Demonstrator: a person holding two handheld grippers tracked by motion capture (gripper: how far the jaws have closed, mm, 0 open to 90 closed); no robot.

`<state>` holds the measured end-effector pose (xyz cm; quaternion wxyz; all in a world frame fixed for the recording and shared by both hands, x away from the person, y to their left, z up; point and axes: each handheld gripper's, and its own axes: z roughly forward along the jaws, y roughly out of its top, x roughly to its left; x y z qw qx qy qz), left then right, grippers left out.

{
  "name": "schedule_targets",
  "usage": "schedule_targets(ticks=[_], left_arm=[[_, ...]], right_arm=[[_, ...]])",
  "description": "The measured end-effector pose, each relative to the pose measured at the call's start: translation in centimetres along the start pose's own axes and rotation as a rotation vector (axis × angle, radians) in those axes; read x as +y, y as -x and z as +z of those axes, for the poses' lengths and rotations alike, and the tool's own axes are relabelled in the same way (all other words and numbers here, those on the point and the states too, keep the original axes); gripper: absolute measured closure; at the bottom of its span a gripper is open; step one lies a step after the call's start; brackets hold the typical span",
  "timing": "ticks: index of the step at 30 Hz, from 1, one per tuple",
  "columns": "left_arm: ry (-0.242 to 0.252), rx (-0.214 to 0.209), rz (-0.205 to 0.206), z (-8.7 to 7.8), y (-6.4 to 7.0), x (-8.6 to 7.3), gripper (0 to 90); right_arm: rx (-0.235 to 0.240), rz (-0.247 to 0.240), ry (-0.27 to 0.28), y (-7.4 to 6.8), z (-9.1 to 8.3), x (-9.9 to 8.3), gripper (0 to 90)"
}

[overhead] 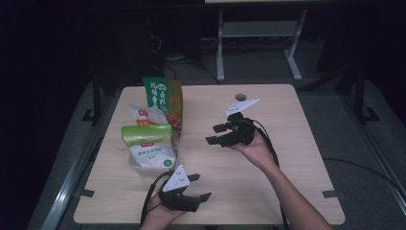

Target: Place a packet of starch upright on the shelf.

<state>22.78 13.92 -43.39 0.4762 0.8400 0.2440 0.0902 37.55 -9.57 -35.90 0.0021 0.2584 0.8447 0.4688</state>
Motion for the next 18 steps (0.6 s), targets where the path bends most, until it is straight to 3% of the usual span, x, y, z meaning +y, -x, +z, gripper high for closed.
schedule_targets(ticks=[18], left_arm=[[0.005, 0.012, -0.008, 0.0, -0.3, 0.0, 27.7]], right_arm=[[-0.028, 0.057, -0.006, 1.5, -2.4, -2.6, 34.7]])
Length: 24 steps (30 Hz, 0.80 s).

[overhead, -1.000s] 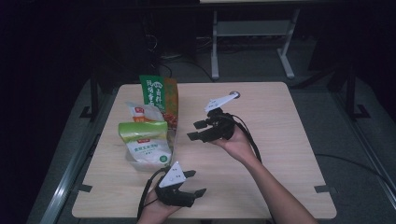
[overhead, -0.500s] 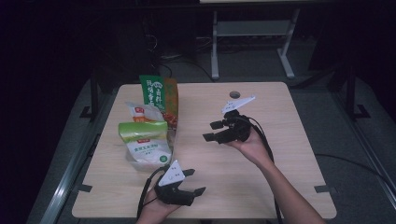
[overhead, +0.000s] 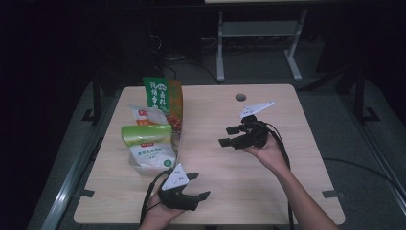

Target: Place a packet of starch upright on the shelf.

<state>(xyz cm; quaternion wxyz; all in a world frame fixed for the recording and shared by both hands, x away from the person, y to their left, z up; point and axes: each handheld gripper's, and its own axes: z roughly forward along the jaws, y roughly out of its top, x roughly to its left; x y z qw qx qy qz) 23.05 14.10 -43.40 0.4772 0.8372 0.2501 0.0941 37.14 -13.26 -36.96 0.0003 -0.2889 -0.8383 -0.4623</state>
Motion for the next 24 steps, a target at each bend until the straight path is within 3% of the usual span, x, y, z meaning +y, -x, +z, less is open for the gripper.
schedule_targets(ticks=[24], left_arm=[[-0.003, 0.009, 0.0, 0.0, -0.1, 0.0, 27.0]], right_arm=[[-0.009, 0.071, 0.018, 1.5, -2.2, -3.3, 31.8]])
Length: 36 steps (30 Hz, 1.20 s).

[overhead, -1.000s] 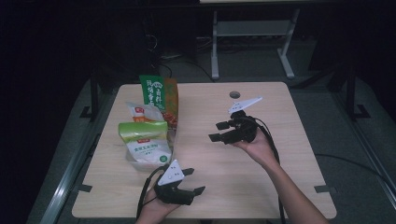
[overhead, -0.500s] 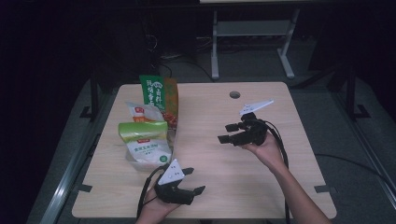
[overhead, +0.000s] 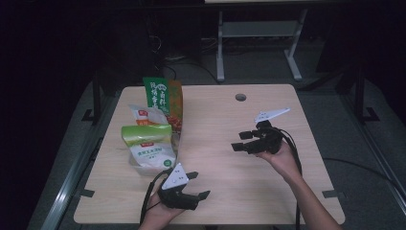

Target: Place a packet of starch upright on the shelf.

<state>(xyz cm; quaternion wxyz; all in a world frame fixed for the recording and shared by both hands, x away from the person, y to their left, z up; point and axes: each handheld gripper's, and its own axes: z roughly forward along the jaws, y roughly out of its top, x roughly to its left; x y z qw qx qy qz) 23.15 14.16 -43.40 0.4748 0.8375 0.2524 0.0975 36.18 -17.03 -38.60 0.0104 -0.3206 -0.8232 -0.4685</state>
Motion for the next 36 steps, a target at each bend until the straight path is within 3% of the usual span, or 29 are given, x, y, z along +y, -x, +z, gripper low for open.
schedule_targets(ticks=[36], left_arm=[[-0.003, -0.006, -0.006, 0.2, -0.1, -0.1, 27.0]], right_arm=[[-0.042, 0.083, 0.011, 1.3, -4.0, -6.5, 30.2]])
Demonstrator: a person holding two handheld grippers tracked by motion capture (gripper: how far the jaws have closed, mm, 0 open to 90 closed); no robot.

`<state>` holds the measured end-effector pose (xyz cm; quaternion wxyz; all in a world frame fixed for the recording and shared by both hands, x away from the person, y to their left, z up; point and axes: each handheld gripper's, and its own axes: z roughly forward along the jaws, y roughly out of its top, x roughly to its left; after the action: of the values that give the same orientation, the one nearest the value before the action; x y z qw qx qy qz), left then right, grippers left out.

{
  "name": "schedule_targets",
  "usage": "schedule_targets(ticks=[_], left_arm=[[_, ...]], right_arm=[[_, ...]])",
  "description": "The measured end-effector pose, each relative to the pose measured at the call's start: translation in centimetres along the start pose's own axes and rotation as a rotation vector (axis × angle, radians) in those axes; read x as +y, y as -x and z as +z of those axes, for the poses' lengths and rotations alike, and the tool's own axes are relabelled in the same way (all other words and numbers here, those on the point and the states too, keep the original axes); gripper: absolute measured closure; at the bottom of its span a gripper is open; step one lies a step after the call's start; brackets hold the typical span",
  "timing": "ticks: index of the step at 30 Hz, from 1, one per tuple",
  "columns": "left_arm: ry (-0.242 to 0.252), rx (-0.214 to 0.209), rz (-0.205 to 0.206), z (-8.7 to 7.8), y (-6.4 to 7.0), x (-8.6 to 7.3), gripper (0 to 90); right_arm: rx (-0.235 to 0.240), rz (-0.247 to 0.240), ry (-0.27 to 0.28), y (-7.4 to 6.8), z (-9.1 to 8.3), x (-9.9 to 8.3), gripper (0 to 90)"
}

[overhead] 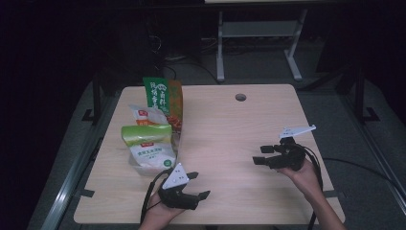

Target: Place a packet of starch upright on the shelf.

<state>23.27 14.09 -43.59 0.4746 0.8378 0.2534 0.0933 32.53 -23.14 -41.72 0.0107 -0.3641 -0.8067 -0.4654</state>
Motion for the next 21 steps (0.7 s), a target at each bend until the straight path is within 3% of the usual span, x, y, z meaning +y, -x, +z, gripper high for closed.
schedule_targets(ticks=[21], left_arm=[[-0.003, -0.002, 0.001, 0.0, -0.1, -0.1, 26.9]], right_arm=[[-0.007, 0.04, -0.009, 0.0, -1.2, -3.1, 30.2]])
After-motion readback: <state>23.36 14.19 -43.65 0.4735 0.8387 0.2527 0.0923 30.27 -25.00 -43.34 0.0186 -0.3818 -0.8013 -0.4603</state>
